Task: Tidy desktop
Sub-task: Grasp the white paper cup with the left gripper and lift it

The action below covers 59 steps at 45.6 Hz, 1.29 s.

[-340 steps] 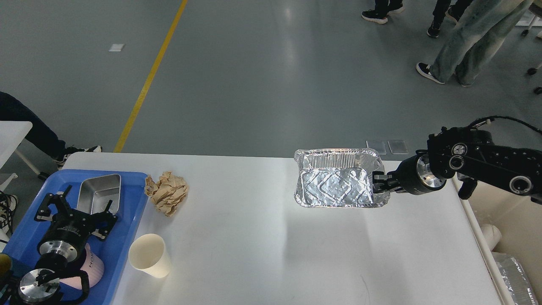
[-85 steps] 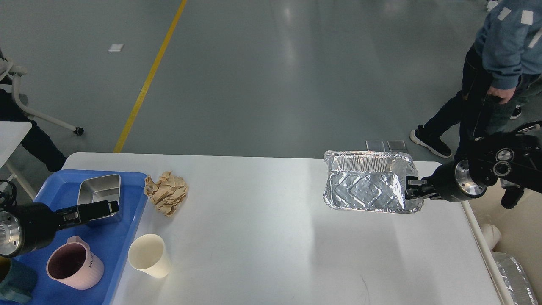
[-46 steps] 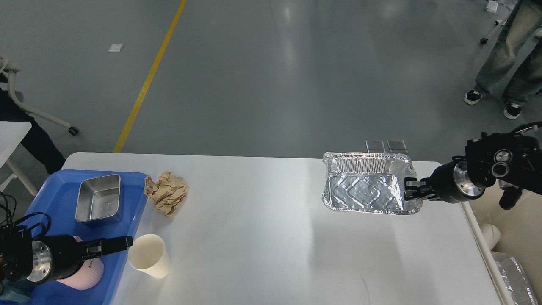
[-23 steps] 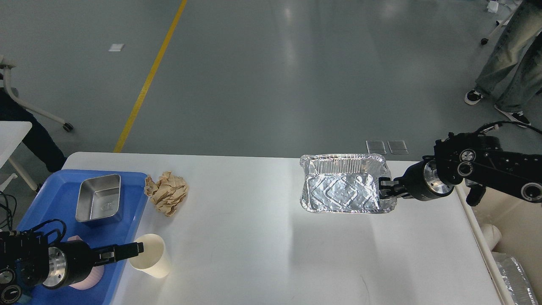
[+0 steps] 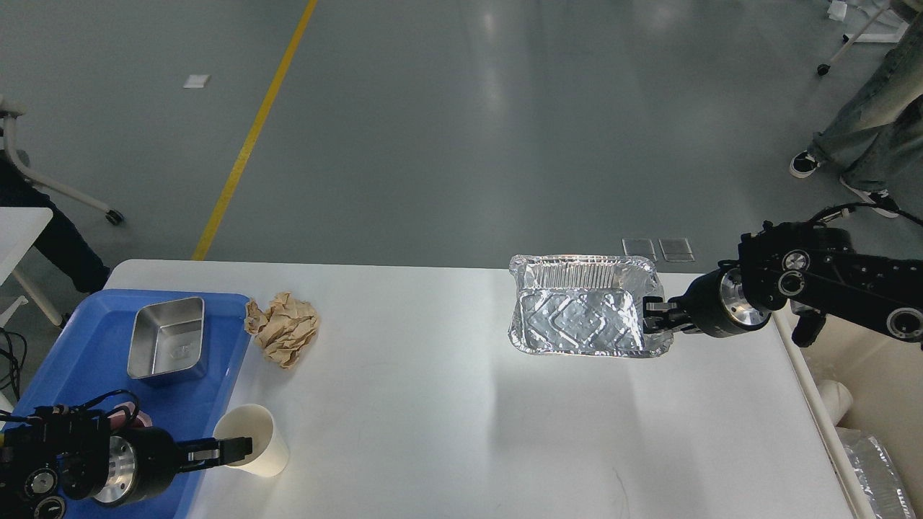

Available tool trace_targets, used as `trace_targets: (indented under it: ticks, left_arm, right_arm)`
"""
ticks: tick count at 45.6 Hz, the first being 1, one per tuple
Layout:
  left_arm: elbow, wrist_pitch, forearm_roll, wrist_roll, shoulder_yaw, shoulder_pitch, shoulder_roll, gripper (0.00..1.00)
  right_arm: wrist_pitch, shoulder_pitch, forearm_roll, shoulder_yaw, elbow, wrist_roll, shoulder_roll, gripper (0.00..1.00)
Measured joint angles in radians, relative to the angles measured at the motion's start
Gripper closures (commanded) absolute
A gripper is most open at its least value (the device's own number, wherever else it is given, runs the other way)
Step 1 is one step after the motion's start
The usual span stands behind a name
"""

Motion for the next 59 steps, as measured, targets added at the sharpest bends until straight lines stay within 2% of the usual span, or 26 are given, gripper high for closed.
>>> trace_targets:
  ticks: [3, 19, 31, 38, 46, 54, 59]
  left_arm:
    - [0.003, 0.000, 0.000, -0.015, 0.003, -0.006, -0.004, 1.00]
    - [-0.013, 0.015, -0.006, -0.092, 0.002, -0.022, 0.007, 1.00]
    - [-0.060, 0.005, -0.044, -0.120, -0.010, -0.072, 0.130, 1.00]
    - [-0.122, -0.006, -0.103, -0.134, -0.012, -0.142, 0.243, 1.00]
    - [-0.158, -0.039, -0.158, -0.146, -0.019, -0.228, 0.307, 1.00]
    - [-0.165, -0.081, -0.221, -0.148, -0.019, -0.344, 0.316, 1.00]
    - [-0.162, -0.089, -0.248, -0.142, -0.009, -0.413, 0.267, 1.00]
  right_arm:
    - [0.000, -0.001, 0.000, 0.001, 0.000, 0.000, 0.000, 1.00]
    - [-0.001, -0.001, 0.000, 0.001, 0.000, 0.000, 0.003, 1.00]
    - [-0.002, -0.004, 0.007, 0.001, -0.003, 0.000, 0.018, 1.00]
    - [-0.002, -0.001, 0.009, 0.001, -0.024, 0.000, 0.073, 1.00]
    - [0.000, 0.000, 0.009, -0.003, -0.060, 0.000, 0.136, 1.00]
    - [0.001, 0.006, 0.009, -0.004, -0.085, 0.000, 0.171, 1.00]
    - [0.002, 0.007, 0.008, -0.006, -0.089, 0.000, 0.181, 1.00]
